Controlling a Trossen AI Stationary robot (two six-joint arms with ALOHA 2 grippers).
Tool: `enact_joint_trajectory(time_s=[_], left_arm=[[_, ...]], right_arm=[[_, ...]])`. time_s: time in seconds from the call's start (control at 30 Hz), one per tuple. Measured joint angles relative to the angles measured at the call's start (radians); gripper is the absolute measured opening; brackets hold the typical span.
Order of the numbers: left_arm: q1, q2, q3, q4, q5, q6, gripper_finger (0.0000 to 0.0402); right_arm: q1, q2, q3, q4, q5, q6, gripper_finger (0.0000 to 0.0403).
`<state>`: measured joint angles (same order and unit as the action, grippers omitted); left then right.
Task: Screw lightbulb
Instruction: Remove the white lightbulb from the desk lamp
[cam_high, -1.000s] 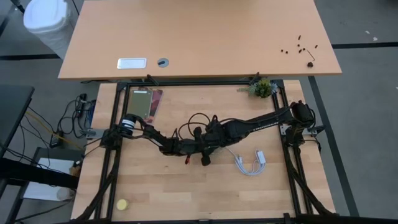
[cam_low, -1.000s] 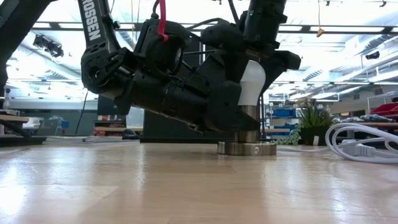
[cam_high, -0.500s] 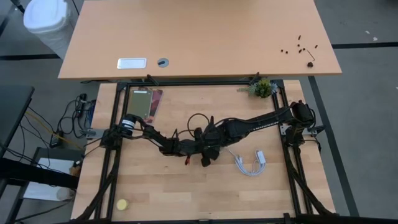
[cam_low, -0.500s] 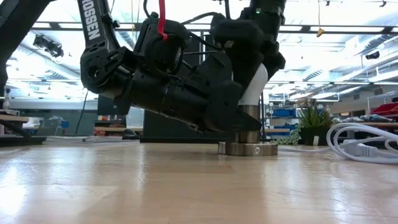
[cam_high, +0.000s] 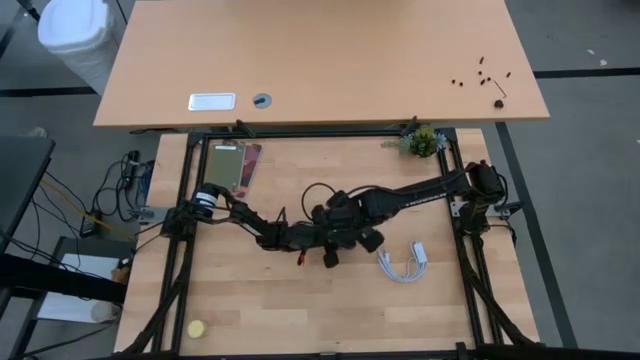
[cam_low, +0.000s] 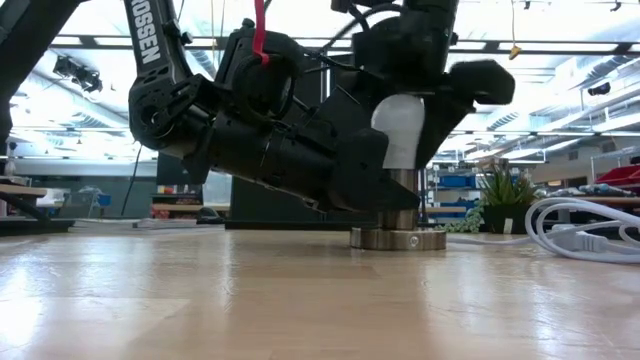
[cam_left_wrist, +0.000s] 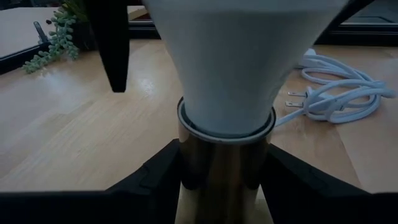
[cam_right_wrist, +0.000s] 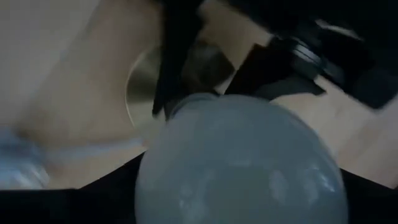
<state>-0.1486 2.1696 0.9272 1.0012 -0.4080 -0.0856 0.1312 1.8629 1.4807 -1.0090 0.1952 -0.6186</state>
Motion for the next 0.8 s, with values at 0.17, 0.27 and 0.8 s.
enact_joint_trajectory(time_s=[0.17, 0.27, 0.8], left_arm=[[0.004, 0.0, 0.0, 0.0, -0.007, 0.001, 0.0189], [0.006, 0.0, 0.0, 0.0, -0.011, 0.008, 0.0189], [0.005, -0.001, -0.001, 0.0, 0.001, 0.009, 0.0189]], right_arm=[[-0.02, 0.0, 0.0, -0.009, 0.055, -0.284, 0.0267], [-0.023, 0.0, 0.0, -0.012, 0.09, -0.26, 0.0268], [0.018, -0.005, 0.09, -0.114, 0.02, 0.344, 0.0346]])
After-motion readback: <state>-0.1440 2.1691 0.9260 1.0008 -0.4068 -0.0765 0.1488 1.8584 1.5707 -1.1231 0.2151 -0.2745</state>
